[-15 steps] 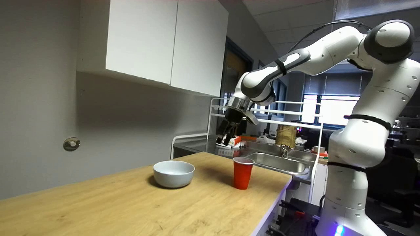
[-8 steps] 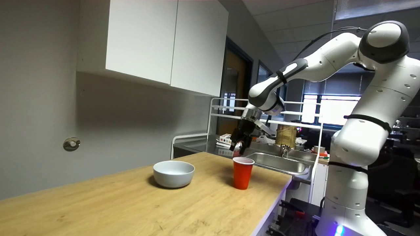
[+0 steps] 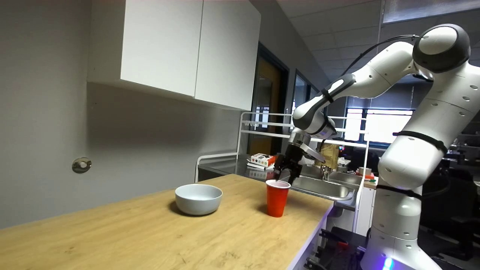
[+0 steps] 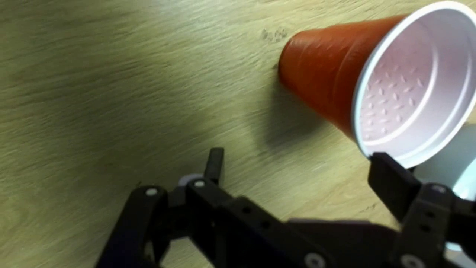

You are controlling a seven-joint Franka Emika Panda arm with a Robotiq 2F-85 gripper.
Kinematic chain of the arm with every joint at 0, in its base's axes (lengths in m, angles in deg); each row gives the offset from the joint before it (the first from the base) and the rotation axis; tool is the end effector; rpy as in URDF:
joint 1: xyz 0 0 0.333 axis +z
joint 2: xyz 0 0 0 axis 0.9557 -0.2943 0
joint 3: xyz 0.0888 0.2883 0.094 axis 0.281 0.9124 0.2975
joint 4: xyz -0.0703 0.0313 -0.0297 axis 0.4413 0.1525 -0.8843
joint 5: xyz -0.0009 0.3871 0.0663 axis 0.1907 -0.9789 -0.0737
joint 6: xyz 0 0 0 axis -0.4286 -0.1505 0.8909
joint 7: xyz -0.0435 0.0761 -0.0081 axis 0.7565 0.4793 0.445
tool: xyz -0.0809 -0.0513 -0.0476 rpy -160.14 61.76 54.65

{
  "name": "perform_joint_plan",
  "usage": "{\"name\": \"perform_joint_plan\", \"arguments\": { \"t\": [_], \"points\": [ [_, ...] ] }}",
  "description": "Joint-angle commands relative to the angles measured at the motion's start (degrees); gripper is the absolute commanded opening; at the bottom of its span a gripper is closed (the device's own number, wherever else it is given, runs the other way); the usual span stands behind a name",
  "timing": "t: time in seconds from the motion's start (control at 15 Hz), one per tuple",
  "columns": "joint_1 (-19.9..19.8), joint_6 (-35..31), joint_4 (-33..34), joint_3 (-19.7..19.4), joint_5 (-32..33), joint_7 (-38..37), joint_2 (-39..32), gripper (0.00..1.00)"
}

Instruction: Pour the contents in the red cup into the grey bowl

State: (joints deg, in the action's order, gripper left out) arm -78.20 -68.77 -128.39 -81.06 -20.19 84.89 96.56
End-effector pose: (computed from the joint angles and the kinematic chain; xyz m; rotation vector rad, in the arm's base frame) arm 0.3543 -0.1091 0.3361 -2.7608 0.5341 -0.1552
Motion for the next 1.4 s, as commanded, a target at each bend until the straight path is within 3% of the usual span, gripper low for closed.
{"name": "perform_joint_plan", "arguments": {
  "t": [0.0, 0.4, 0.67, 0.73, 0.87, 1.33],
  "points": [
    [0.09, 2.37, 0.04, 0.23, -0.36, -2.23, 1.78, 1.00],
    [0.31, 6.88, 1.00, 0.86, 0.19, -2.82, 0.39, 1.00],
    [-1.75, 7.42, 2.07, 5.65, 7.41, -10.97, 1.14, 1.00],
    [-1.35, 3.82, 1.49, 6.73, 7.99, -12.75, -0.78, 0.75],
    [-1.56, 3.45, 1.91, 8.35, 10.59, -16.46, -1.21, 0.69],
    [-1.59, 4.21, 2.72, 11.51, 15.88, -24.58, -1.97, 0.14]
  ]
}}
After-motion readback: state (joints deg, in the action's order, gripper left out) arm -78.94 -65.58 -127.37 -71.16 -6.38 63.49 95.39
